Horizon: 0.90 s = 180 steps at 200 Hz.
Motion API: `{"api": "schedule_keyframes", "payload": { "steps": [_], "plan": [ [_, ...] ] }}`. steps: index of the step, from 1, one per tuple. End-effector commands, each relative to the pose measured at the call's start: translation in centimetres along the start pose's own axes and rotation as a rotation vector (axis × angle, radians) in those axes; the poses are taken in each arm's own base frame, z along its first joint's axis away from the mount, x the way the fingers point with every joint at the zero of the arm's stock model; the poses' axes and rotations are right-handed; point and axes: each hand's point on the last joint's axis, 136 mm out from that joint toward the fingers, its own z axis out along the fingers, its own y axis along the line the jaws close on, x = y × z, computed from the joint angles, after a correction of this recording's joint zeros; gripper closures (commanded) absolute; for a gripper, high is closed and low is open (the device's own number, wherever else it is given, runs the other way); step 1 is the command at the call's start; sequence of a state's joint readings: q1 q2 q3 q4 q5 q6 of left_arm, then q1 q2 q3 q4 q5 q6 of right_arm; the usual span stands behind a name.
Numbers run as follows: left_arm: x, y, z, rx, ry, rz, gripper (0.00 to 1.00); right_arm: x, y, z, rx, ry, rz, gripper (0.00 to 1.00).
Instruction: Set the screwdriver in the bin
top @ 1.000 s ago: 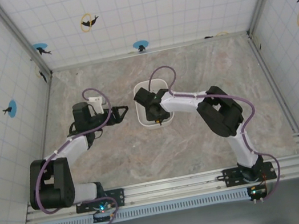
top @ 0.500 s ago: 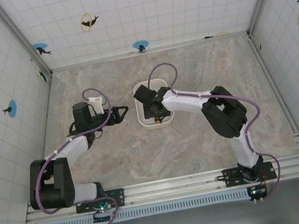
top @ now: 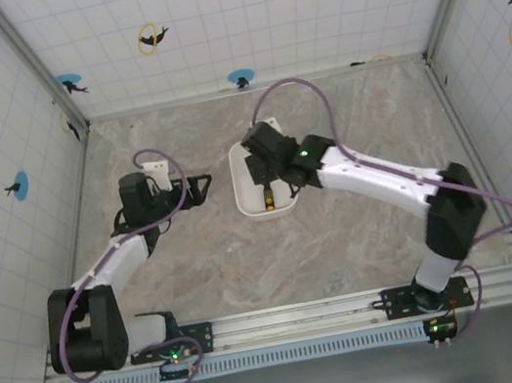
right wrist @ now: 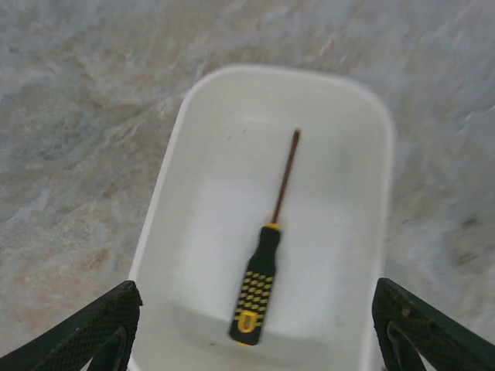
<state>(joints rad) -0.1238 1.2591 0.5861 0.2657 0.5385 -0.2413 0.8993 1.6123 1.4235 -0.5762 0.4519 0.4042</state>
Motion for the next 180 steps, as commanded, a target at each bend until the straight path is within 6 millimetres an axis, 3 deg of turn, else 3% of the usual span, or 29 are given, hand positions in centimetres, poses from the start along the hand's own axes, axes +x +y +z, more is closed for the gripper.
{"api": "schedule_keyframes", "payload": {
  "steps": [1, 27, 52, 79, 118, 180],
  "plan": [
    [-3.6, 0.4, -1.6, -0.108, -0.121, 0.108, 0.02, -1.5, -6.0, -2.8, 0.137, -0.14, -0.159, 0.19],
    [-5.5, 0.4, -3.7, -0.184, -0.24, 0.207, 0.03, -0.5, -13.3, -3.4, 0.15, -0.212, -0.039, 0.19],
    [-6.6, 2.0, -5.9, -0.327, -0.335, 0.233, 0.02, 0.8, -19.9, -3.8, 0.218, -0.334, 0.066, 0.19],
    [-6.8, 3.1, -7.2, -0.423, -0.389, 0.294, 0.02, 3.1, -24.5, -3.8, 0.269, -0.428, 0.149, 0.18],
    [-6.6, 4.6, -8.5, -0.525, -0.461, 0.354, 0.02, 6.1, -28.7, -2.8, 0.345, -0.466, 0.249, 0.18],
    [-4.8, 6.0, -9.1, -0.536, -0.542, 0.401, 0.02, 9.0, -31.7, -0.5, 0.399, -0.537, 0.306, 0.18]
  ]
}}
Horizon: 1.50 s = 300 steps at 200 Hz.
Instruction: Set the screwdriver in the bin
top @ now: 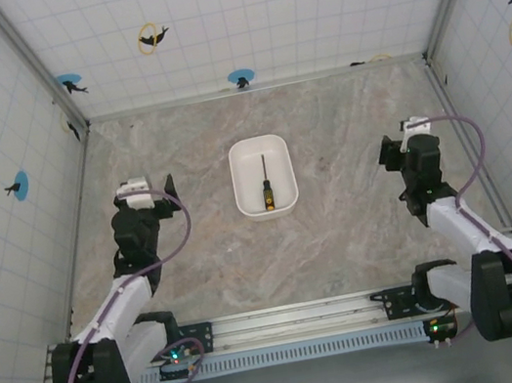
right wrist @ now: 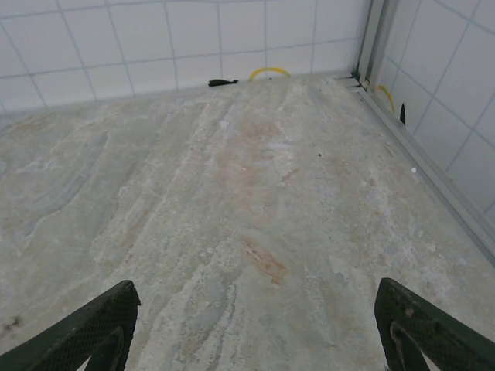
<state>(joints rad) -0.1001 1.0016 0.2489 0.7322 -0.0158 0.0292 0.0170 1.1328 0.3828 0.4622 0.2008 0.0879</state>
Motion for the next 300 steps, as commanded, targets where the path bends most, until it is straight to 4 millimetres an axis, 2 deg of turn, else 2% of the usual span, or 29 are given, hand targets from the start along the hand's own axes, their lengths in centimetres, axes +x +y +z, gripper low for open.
{"api": "schedule_keyframes", "payload": {
  "steps": [1, 43, 77, 119, 147, 215, 222, 283, 300],
  "plan": [
    [-1.6, 0.8, -0.2, -0.018, -0.106, 0.022, 0.02, -2.3, 0.0, 0.3, -0.018, -0.148, 0.038, 0.18],
    [0.6, 2.1, -0.1, -0.037, -0.091, -0.04, 0.02, -0.9, -0.8, 1.3, 0.022, -0.187, 0.051, 0.18],
    [0.7, 3.2, 0.3, -0.066, -0.082, -0.022, 0.02, 0.3, -1.3, 2.1, 0.046, -0.195, 0.069, 0.18],
    [3.5, 4.3, 0.8, -0.098, -0.042, -0.058, 0.02, 0.9, -1.1, 2.9, 0.042, -0.17, 0.066, 0.18],
    [4.2, 4.2, 2.2, -0.072, -0.013, -0.056, 0.02, 0.9, -1.1, 3.0, 0.044, -0.162, 0.063, 0.18],
    [5.6, 3.5, 3.6, -0.035, 0.012, -0.031, 0.02, 0.9, -0.8, 3.2, 0.045, -0.151, 0.046, 0.16],
    [6.1, 3.4, 3.8, -0.036, 0.048, -0.027, 0.02, 1.0, -0.8, 3.2, 0.045, -0.149, 0.044, 0.15],
    [6.1, 3.4, 4.1, -0.059, 0.054, -0.011, 0.02, 1.1, -0.4, 3.4, 0.049, -0.138, 0.021, 0.0],
    [6.1, 3.3, 4.2, -0.062, 0.057, -0.004, 0.02, 1.0, -0.4, 3.3, 0.048, -0.139, 0.021, 0.0]
  ]
}}
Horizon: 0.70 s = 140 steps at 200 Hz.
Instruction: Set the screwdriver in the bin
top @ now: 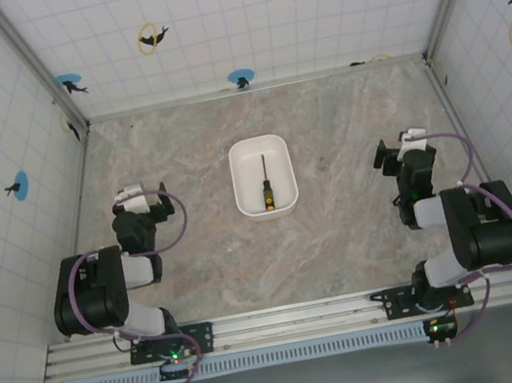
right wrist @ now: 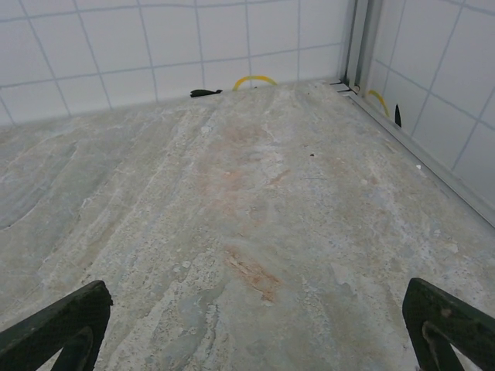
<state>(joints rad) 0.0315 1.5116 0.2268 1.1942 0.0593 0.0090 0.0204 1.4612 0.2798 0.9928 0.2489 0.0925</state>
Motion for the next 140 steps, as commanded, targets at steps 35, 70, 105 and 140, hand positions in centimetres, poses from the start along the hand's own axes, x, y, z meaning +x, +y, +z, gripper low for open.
{"api": "schedule_keyframes", "payload": {
  "steps": [35, 70, 105, 140],
  "plan": [
    [-0.78, -0.34, 0.4, -0.014, -0.019, 0.05, 0.02, -1.45, 0.05, 0.52, 0.014, -0.039, -0.001, 0.0],
    [-0.76, -0.34, 0.26, -0.033, -0.021, 0.054, 0.02, -1.43, 0.05, 0.52, 0.015, -0.038, -0.003, 0.0],
    [-0.81, -0.29, 0.31, -0.036, -0.021, 0.057, 0.02, -1.41, 0.08, 0.52, 0.015, -0.037, -0.003, 0.0],
    [-0.77, -0.35, 0.36, -0.034, -0.018, 0.057, 0.02, -1.4, 0.07, 0.5, 0.016, -0.037, -0.003, 0.0]
  ]
}}
